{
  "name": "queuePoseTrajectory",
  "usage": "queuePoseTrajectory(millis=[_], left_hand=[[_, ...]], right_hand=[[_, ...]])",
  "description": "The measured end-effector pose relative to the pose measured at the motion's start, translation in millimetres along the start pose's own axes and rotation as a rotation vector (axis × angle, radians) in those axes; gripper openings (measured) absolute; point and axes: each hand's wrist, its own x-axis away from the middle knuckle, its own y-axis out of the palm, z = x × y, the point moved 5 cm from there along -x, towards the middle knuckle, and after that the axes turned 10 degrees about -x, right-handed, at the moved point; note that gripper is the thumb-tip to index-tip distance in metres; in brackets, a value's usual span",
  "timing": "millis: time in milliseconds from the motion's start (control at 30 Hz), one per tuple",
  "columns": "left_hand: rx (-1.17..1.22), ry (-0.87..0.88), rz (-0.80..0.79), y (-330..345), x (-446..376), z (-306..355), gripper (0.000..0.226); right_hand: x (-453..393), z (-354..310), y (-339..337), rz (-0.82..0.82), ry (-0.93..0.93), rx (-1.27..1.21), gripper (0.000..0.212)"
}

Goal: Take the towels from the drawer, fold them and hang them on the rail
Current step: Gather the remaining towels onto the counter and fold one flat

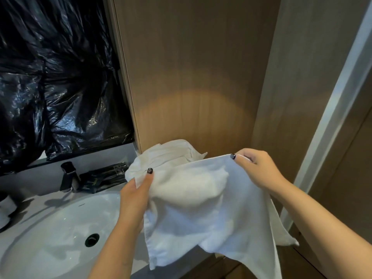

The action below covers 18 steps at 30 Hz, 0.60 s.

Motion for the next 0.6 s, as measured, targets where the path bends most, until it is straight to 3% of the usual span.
queuePoseTrajectory(millis=[133,333,433,533,600], left_hand=[[0.006,0.047,0.014,14.7,5.5,24.4,0.018],[-0.097,0.248,-0.009,28.0,15.5,58.0,0.02],[-0.3,0.377,-0.195,45.1,20.3,63.7,0.008],[-0.583,0.449,-0.47,64.8,27.4,54.5,0.025],[-0.653,0.437,-0.544,71.6,30.1,48.7,0.017]], right_hand=[[5.2,2.1,17.9,-0.089,0.072,-0.122,0.031],[18.1,4.5,44.4,-0.188,0.089,-0.174,0.015],[17.8,-4.4,52.8,-0.183,0.033,-0.206,0.015],[16.1,-14.8,62.6,-0.228,-0.005,-0.271,0.017],[14.5,-20.4,68.5,-0.269,-0.036,-0.271,0.018]])
